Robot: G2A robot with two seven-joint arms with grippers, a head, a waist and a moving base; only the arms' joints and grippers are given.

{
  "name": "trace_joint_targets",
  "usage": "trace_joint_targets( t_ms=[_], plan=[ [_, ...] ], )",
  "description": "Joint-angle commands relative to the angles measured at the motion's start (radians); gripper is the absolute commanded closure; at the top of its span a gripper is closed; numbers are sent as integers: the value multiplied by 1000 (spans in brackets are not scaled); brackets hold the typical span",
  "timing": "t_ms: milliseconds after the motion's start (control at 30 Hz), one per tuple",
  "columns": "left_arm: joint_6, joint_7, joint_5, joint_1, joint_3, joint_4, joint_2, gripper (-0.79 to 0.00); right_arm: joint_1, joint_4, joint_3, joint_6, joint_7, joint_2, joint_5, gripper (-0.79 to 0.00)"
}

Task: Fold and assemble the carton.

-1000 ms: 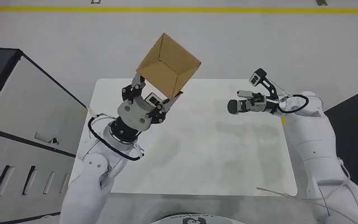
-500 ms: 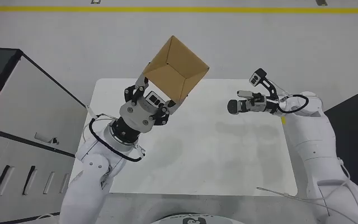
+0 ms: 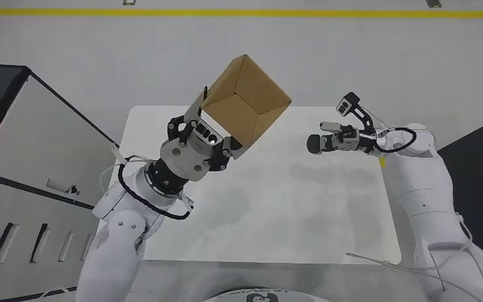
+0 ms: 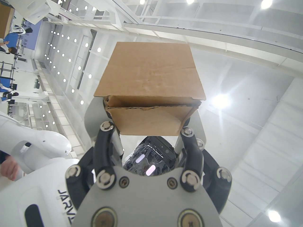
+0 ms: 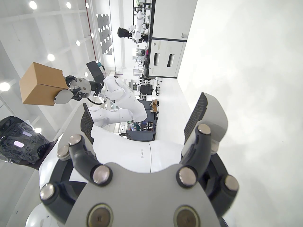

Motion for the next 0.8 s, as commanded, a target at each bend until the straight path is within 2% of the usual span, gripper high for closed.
trace_joint_targets(
  t_ms=[0,100,333,567,767],
  plan=[
    [0,0,0,0,0,0,0,0,0,0,0,0,0,0,0,-785],
    [-1,3,15,-3,-1,-5,0,0,0,0,0,0,0,0,0,-785],
    [91,-22,354,-50,-30,-69,21,0,0,0,0,0,0,0,0,-785],
    [209,-46,654,-134,-33,-71,44,0,0,0,0,0,0,0,0,-785],
    [229,-39,748,-200,-7,-71,50,0,0,0,0,0,0,0,0,-785]
  ],
)
